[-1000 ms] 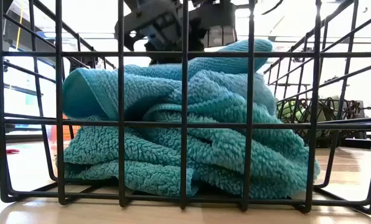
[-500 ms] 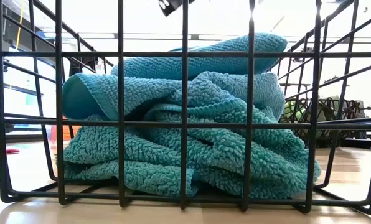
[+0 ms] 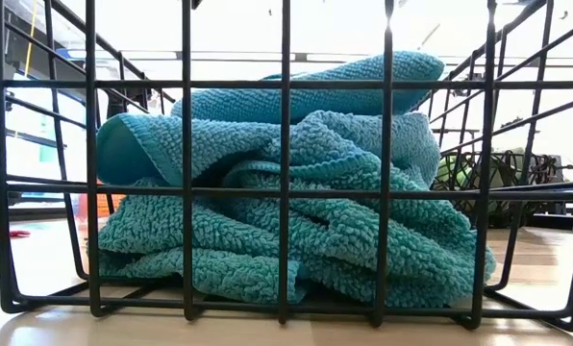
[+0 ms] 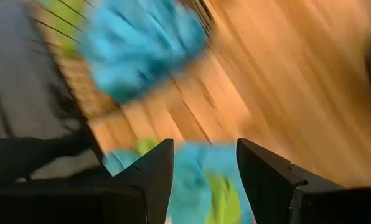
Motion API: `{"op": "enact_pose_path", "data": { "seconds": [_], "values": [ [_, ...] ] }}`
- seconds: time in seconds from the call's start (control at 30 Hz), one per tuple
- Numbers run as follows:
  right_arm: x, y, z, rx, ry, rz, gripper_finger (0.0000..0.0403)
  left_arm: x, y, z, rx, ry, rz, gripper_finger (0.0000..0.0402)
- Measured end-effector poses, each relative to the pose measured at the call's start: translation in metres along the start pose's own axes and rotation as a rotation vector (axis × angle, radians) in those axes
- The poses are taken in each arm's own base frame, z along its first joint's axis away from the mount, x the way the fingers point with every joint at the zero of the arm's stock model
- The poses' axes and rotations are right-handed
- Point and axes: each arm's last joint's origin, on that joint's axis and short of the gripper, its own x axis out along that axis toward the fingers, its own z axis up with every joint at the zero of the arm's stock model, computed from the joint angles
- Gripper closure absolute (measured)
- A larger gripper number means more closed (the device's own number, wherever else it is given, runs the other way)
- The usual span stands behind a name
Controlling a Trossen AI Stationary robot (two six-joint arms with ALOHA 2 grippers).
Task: Sort microfiber towel by color & place in baskets
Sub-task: Put the blue towel into the bottom basket
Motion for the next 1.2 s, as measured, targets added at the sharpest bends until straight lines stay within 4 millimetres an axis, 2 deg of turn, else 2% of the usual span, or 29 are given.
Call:
{"op": "enact_pose_path", "data": {
  "seconds": [0.17,0.3,0.4,0.53,0.67,0.87,1.2],
  "values": [
    [0.018,0.007,-0.027,0.149,0.195,-0.191,0.023,-0.013,0.003,-0.018,-0.158,-0.162,-0.074,0.0401],
    [0.052,0.001,-0.056,0.276,0.339,-0.288,0.023,-0.02,0.002,-0.025,-0.171,-0.181,-0.093,0.0401],
    [0.084,-0.006,-0.077,0.36,0.46,-0.222,0.023,-0.023,0.002,-0.024,-0.167,-0.192,-0.101,0.0401],
    [0.121,-0.001,-0.09,0.443,0.495,0.009,0.023,-0.024,0.001,-0.024,-0.157,-0.196,-0.099,0.0401],
    [0.146,-0.009,-0.102,0.503,0.543,0.021,0.023,-0.024,0.002,-0.024,-0.158,-0.194,-0.098,0.0401],
    [0.162,-0.026,-0.112,0.564,0.515,-0.082,0.023,-0.024,0.002,-0.024,-0.159,-0.197,-0.09,0.0401],
    [0.17,-0.023,-0.119,0.522,0.498,-0.122,0.023,-0.024,0.002,-0.024,-0.163,-0.196,-0.091,0.0401]
  ]
}}
